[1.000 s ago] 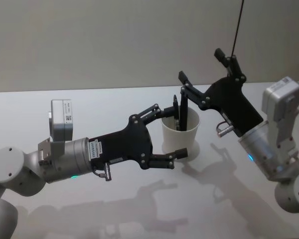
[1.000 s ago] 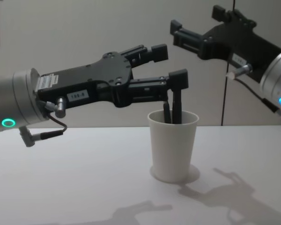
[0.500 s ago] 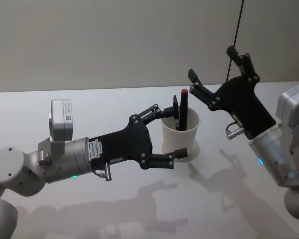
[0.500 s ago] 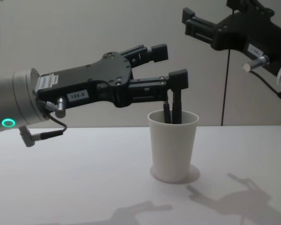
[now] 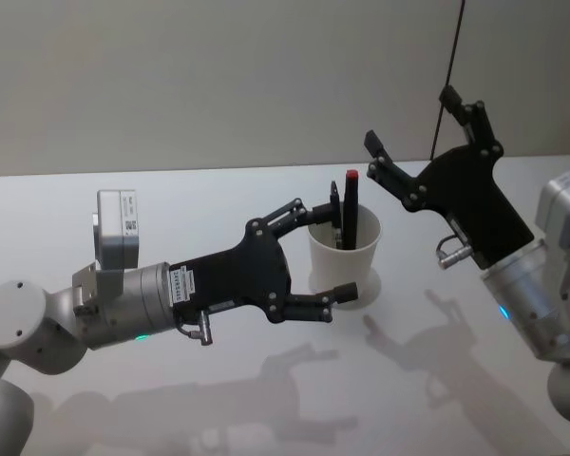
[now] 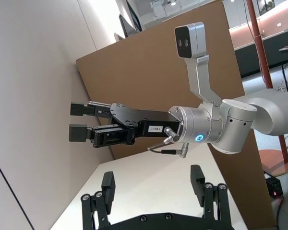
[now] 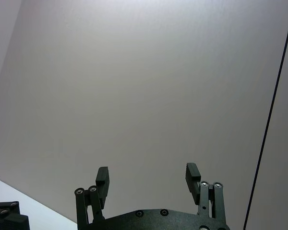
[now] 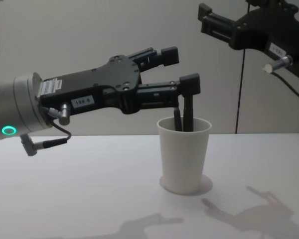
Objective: Place the pen into the pen holder.
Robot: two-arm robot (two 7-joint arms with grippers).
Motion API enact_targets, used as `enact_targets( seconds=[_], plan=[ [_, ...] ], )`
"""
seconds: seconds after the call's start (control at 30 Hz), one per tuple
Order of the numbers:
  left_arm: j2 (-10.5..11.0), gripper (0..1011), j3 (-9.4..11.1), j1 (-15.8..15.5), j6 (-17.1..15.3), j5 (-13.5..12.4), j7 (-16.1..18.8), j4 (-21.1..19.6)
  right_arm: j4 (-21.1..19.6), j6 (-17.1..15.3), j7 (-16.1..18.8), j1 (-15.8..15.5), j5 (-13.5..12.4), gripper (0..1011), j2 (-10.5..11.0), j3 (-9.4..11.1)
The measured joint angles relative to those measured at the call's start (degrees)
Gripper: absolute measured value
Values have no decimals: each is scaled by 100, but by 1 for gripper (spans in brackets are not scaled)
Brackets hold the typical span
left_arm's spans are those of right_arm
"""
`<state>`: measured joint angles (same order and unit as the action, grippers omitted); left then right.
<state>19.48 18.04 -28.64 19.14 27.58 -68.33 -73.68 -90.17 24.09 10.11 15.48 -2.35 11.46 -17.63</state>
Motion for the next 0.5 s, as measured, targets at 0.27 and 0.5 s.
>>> enact_targets(
  seconds=[0.27,0.5],
  plan=[
    [0,1004,0,0,0,0,0,0,-40,-5,-16,-23,5,1002,13,6],
    [0,1004,0,0,0,0,0,0,-59,-7,-23,-35,5,1002,18,6]
  ],
)
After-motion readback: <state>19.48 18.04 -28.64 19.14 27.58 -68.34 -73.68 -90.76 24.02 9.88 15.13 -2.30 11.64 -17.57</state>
